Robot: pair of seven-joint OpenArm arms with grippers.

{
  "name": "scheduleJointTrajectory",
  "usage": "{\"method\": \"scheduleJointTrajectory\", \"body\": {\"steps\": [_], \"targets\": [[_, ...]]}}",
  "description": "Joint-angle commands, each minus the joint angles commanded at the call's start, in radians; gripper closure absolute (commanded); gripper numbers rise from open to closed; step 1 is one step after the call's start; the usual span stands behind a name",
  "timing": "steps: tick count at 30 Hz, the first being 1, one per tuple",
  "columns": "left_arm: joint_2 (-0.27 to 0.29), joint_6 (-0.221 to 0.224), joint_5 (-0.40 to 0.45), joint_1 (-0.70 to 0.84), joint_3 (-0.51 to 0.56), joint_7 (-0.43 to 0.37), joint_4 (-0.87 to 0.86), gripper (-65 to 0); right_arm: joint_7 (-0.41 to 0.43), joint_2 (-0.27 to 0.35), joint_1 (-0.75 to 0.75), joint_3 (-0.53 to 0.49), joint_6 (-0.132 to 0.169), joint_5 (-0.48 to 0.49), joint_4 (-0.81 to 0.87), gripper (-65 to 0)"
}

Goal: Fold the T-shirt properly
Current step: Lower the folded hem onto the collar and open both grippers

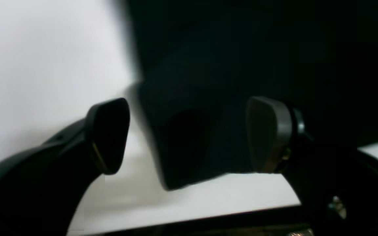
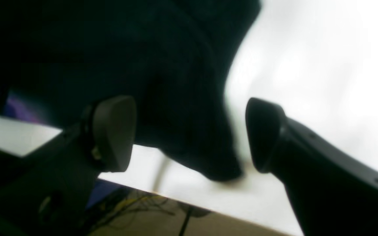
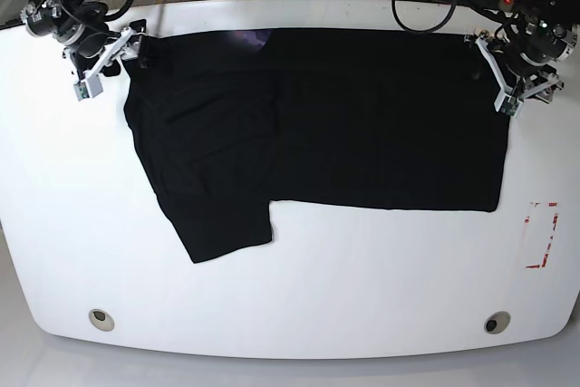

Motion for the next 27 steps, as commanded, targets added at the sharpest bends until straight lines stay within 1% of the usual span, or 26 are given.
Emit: {"method": "scheduleJointTrajectory", "body": {"steps": [2,3,4,6,8,10,12,14,16,19,23,27], "targets": [[-0.003,0.0,0.0,0.0,0.0,-0.002,-0.06,-51.0,0.0,-0.006,-0.002,-0.005,0.0,-0.057,-0.002,-50.3],[-0.014,0.0,0.0,-0.003,0.0,-0.009,-0.095,-51.0,0.0,-0.02,-0.003,-0.006,0.0,-0.083,-0.002,-50.3],[-0.029,0.0,0.0,-0.005,0.002,-0.026,-0.137,-51.0,0.0,-0.031,-0.003,-0.006,0.0,-0.115,-0.002,-50.3],[-0.043,0.0,0.0,-0.005,0.003,-0.066,-0.19,-49.6,0.0,-0.037,-0.002,-0.008,0.0,-0.157,-0.002,-50.3],[-0.06,0.0,0.0,-0.006,0.009,-0.106,-0.253,-44.3,0.0,-0.034,-0.002,-0.011,0.0,-0.196,-0.002,-50.3],[-0.089,0.0,0.0,-0.002,0.052,-0.126,-0.293,-40.3,0.0,-0.025,-0.005,-0.029,0.0,-0.222,-0.002,-50.3],[-0.12,0.0,0.0,-0.003,0.098,-0.135,-0.333,-37.5,0.003,0.008,-0.005,-0.055,0.0,-0.252,-0.014,-50.3],[-0.132,0.0,-0.002,-0.005,0.117,-0.135,-0.351,-36.8,0.003,0.032,0.002,-0.081,0.0,-0.272,-0.048,-50.3],[-0.135,0.0,-0.002,0.0,0.12,-0.135,-0.353,-36.8,0.003,0.077,0.003,-0.098,0.0,-0.288,-0.083,-50.3],[-0.135,0.0,0.0,0.012,0.121,-0.135,-0.358,-36.8,0.003,0.135,0.0,-0.101,0.0,-0.285,-0.107,-50.3],[-0.135,0.0,0.0,0.028,0.123,-0.135,-0.353,-36.9,-0.014,0.212,-0.009,-0.129,0.0,-0.285,-0.103,-50.3],[-0.135,0.0,0.0,0.037,0.12,-0.135,-0.353,-36.9,-0.044,0.247,-0.028,-0.127,0.0,-0.285,-0.054,-50.3]]}}
